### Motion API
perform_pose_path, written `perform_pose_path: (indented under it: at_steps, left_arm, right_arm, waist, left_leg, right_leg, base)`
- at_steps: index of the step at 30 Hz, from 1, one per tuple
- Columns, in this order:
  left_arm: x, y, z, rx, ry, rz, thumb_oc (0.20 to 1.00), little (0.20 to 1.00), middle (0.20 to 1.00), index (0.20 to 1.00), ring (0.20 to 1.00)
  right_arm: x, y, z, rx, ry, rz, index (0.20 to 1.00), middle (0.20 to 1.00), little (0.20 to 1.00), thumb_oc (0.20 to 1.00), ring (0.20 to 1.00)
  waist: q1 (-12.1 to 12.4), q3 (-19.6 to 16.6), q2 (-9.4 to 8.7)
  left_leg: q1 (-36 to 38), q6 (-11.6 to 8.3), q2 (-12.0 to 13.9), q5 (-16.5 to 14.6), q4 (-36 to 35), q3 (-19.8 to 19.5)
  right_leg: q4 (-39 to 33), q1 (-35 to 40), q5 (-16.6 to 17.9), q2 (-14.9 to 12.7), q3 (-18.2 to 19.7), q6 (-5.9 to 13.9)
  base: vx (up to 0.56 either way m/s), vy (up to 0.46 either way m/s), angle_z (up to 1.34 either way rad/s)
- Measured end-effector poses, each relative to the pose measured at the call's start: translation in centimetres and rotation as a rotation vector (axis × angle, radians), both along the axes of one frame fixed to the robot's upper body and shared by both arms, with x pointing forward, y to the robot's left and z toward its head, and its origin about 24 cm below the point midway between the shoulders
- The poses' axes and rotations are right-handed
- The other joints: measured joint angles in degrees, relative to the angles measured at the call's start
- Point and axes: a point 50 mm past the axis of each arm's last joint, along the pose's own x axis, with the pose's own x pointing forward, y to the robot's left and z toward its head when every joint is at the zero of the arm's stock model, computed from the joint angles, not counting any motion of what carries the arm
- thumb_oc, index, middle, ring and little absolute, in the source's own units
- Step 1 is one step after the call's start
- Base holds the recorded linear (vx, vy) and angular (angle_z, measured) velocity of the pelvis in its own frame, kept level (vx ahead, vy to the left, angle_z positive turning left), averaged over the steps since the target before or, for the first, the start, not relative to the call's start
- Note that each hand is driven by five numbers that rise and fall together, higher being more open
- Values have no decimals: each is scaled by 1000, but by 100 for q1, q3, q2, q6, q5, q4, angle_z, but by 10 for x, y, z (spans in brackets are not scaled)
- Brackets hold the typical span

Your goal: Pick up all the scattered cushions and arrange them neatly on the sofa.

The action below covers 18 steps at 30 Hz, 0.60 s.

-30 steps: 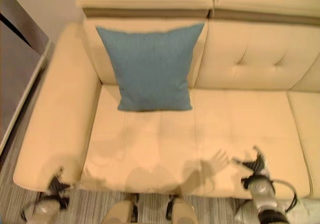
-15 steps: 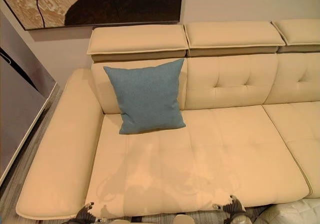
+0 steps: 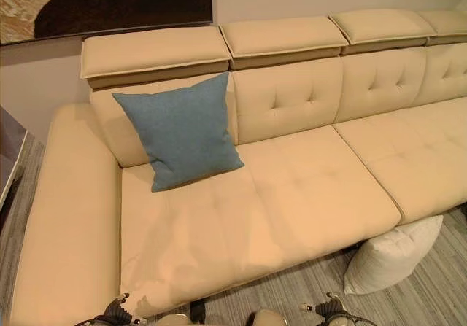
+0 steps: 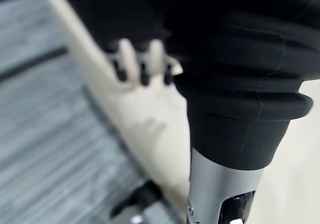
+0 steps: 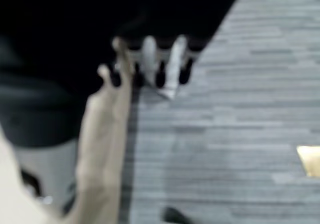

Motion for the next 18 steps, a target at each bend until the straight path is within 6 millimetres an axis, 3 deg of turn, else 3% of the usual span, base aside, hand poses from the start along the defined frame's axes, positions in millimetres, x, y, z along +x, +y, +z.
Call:
perform_pose_path:
  at_steps: [1,3,7,9,10,13,14,15,16,17,18]
  left_arm:
    - [-1,-4,-2,-11,6,2,1000,1000,1000,1000,1000]
    - [3,-10,-2,-26,-9,-5,1000,1000,1000,1000,1000]
    - [19,-16,0,-31,-44,-25,1000,1000,1000,1000,1000]
    - [23,-18,0,-34,-51,-40,1000,1000,1000,1000,1000]
    - [24,-20,0,-39,-52,-41,1000,1000,1000,1000,1000]
    - [28,-25,0,-51,-57,-42,1000,1000,1000,1000,1000]
    - [43,-32,3,-61,-93,-68,1000,1000,1000,1000,1000]
    - [43,-36,2,-65,-89,-89,1000,1000,1000,1000,1000]
    - [41,-41,0,-77,-82,-97,1000,1000,1000,1000,1000]
    - [58,-50,4,-92,-123,-113,1000,1000,1000,1000,1000]
    - [67,-50,7,-88,-145,-124,1000,1000,1000,1000,1000]
  right_arm:
    - [-1,-2,0,-4,0,-3,1000,1000,1000,1000,1000]
    - [-5,-4,0,-5,8,-19,1000,1000,1000,1000,1000]
    - [-7,-8,1,-18,-1,-45,1000,1000,1000,1000,1000]
    - [-7,-13,3,-34,3,-46,1000,1000,1000,1000,1000]
    - [-2,-13,4,-40,-5,-33,1000,1000,1000,1000,1000]
    - [14,-14,9,-46,-40,-12,1000,1000,1000,1000,1000]
    - [10,-12,7,-47,-18,4,1000,1000,1000,1000,1000]
    - [15,-11,9,-47,-31,13,1000,1000,1000,1000,1000]
    - [22,-12,12,-51,-56,22,1000,1000,1000,1000,1000]
    - [27,-14,15,-63,-68,21,1000,1000,1000,1000,1000]
    - [28,-11,13,-53,-71,12,1000,1000,1000,1000,1000]
  waist:
    - [-50,-59,-21]
    - [-60,-64,12]
    - [-245,-50,-9]
    - [-278,-32,0]
    - [-264,-7,-46]
    - [-347,42,7]
    - [-429,56,0]
    - [-389,46,39]
    - [-450,38,90]
    - [-699,78,195]
    - [-654,117,110]
  left_leg:
    - [-82,-158,-22,67,5,-66]
    - [-174,-327,133,198,113,-368]
    - [-530,-702,260,554,467,-1055]
    - [-570,-730,209,555,549,-1459]
    - [-526,-905,-22,327,725,-2152]
    - [-344,-882,-215,49,844,-2605]
    - [-254,-790,-319,-291,1003,-2959]
    - [-119,-683,-409,-479,1022,-3142]
    - [-100,-576,-421,-581,956,-3150]
    - [-14,-393,-437,-839,773,-3138]
    - [-31,-280,-609,-791,699,-3010]
  right_leg:
    - [-757,297,117,118,23,-455]
    - [-948,320,233,312,90,-544]
    - [-1123,220,455,395,142,-772]
    - [-1143,145,594,407,283,-838]
    - [-1071,-24,699,316,555,-897]
    - [-1044,-94,822,302,902,-830]
    - [-991,-195,904,282,1190,-730]
    - [-945,-261,949,298,1411,-667]
    - [-940,-290,983,328,1514,-588]
    - [-907,-495,1069,317,1655,-474]
    - [-812,-740,1157,210,1907,-338]
  base:
    - [-133,-134,-19]
    - [-165,-99,-15]
    - [-198,-17,-11]
    - [-252,61,-51]
    - [-196,99,-91]
    - [-194,167,-82]
    - [-176,203,-88]
    - [-194,228,-111]
    - [-312,231,-93]
    - [-412,285,-87]
    - [-328,185,-112]
